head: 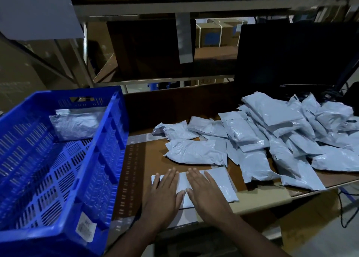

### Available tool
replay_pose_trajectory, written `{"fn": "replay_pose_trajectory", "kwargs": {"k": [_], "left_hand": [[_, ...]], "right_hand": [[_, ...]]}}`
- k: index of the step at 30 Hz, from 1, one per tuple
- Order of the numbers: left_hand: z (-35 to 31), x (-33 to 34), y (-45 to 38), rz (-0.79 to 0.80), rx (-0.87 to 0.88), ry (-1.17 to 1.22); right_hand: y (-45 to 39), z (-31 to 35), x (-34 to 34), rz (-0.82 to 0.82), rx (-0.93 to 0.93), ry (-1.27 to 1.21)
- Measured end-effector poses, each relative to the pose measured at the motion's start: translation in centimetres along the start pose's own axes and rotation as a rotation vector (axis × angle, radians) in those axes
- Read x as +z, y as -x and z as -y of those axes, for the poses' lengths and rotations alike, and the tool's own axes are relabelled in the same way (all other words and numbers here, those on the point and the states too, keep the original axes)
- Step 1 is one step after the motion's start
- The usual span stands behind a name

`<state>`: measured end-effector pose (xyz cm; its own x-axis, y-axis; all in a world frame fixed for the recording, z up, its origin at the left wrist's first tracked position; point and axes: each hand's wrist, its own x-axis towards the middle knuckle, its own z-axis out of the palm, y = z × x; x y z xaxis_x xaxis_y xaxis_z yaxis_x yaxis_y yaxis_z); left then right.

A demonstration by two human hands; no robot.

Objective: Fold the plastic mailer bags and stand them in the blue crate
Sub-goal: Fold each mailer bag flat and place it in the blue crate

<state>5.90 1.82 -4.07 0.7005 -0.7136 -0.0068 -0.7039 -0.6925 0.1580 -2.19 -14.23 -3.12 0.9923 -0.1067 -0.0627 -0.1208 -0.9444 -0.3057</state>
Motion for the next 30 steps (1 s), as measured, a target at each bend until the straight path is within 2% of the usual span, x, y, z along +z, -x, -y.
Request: {"fn": "replay_pose_trajectory", "kwargs": {"k": [6,16,21,25,28,30], "left_hand": [[0.8,0.9,0.4,-0.015,0.032,0.021],[1.1,0.4,0.4,0.011,0.02,0.146],[1.7,-0.4,1.1,-0.024,-0.01,0.335],[1.6,-0.6,1.8,-0.02,-0.032,0.404],[1.6,-1.3,2.3,0.063,0.02,0.39],[1.8,-1.4,3.0,0.07,0.09,0.365]], "right_hand": [[1.5,-2.7,0.6,-0.103,0.111,-0.012],[3.1,-5.0,0.1,-0.089,0.253,-0.046],[4.6,-5.4,-0.7,-0.143,0.127,-0.161],[6.5,-5.7,-0.6,-0.025,0.026,-0.144],[6.8,-6.0,-0.9,-0.028,0.006,-0.191],[6.9,-6.2,-1.2,-0.085,-0.009,-0.211]]}}
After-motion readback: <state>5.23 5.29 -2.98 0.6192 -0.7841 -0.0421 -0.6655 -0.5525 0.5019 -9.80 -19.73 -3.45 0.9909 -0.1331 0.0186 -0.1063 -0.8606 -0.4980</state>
